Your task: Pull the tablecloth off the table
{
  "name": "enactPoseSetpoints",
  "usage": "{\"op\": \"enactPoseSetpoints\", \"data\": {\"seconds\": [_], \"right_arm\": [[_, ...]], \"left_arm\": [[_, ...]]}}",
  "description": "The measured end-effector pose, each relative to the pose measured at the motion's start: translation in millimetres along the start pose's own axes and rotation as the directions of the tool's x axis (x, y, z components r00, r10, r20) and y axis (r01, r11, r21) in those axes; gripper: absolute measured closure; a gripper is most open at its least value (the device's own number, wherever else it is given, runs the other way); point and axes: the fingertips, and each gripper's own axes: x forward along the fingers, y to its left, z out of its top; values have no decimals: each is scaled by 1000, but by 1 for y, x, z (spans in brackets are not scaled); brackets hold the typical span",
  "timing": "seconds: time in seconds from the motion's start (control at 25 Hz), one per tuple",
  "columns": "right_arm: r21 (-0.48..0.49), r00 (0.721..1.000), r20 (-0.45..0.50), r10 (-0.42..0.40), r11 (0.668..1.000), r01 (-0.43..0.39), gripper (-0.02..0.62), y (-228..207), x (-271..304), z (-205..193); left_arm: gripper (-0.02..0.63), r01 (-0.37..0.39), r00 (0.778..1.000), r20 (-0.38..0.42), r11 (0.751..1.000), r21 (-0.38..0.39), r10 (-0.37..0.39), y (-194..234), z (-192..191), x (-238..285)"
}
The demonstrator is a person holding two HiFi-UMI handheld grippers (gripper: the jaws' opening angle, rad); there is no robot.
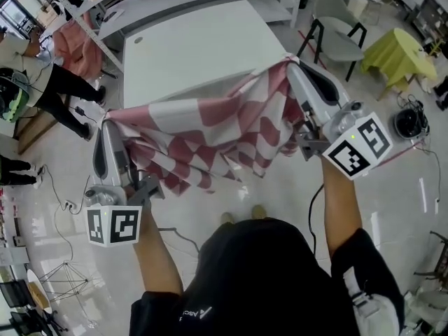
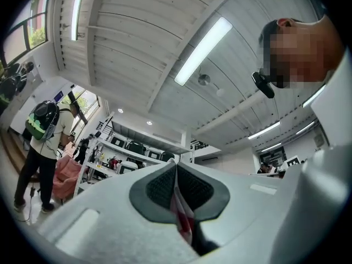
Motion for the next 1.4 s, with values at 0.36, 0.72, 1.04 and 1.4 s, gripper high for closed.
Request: {"op": "enactPoseSetpoints", "data": {"seconds": [0.36,0.72,1.04,1.4], "right_arm": [[18,999,-29,-30,999,31,589,-24,-27,-16],[10,998,-51,-38,999,39,590,-23,-21,-26],[-1,997,-56,-53,999,53,590,-14,-19,-26],[-2,996,-59,-63,998,63,589,-7,-5,-18]], "left_arm": [[597,4,1000,1,1000,-6,-4,-19,-17,7],[597,9,1000,-5,1000,-22,-9,-11,-22,14],[597,21,1000,-4,999,-33,-22,-4,-20,11],[597,29,999,-14,999,-40,-30,7,-9,18]]}}
